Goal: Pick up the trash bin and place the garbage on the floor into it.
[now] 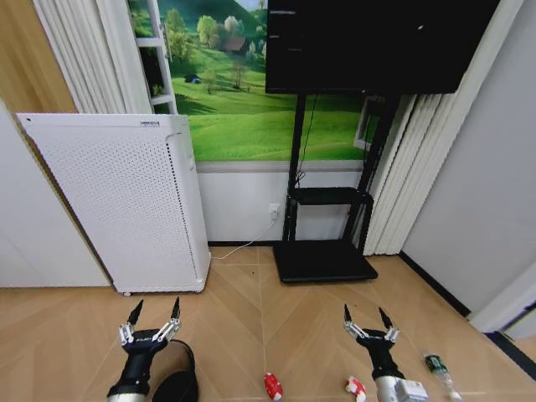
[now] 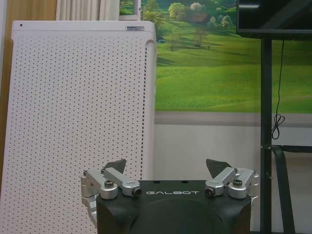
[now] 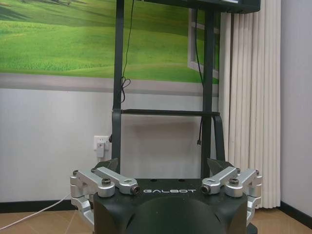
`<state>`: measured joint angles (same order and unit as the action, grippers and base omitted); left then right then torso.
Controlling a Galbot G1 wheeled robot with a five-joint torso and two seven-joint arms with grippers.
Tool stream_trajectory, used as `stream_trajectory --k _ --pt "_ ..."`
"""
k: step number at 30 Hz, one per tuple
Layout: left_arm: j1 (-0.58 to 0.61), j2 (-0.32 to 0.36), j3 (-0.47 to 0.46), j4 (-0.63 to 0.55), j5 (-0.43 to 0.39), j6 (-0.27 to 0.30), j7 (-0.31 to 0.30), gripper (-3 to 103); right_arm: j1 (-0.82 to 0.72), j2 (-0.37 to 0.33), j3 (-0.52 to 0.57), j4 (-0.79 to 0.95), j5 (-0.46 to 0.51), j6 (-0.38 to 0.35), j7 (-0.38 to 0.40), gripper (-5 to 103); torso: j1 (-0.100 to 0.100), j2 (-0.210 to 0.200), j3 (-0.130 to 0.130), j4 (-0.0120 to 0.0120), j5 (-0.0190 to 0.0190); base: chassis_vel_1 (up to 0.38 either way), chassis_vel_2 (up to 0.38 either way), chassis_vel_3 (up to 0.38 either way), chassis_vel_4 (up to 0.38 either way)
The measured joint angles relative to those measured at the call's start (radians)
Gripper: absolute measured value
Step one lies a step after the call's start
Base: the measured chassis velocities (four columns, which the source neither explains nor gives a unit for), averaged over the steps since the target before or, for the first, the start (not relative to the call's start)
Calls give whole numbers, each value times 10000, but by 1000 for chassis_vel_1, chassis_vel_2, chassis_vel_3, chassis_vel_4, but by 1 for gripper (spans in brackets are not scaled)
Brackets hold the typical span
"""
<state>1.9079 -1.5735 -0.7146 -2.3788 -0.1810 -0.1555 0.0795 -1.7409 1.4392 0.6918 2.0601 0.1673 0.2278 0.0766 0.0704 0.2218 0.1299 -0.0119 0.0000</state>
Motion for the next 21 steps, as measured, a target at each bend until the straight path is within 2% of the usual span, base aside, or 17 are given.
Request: stream_trajectory --k 21 --pt "94 -31 -82 217 -148 -245 -99 93 61 35 -56 -98 -29 -6 55 100 -152 -796 -643 0 0 0 0 0 0"
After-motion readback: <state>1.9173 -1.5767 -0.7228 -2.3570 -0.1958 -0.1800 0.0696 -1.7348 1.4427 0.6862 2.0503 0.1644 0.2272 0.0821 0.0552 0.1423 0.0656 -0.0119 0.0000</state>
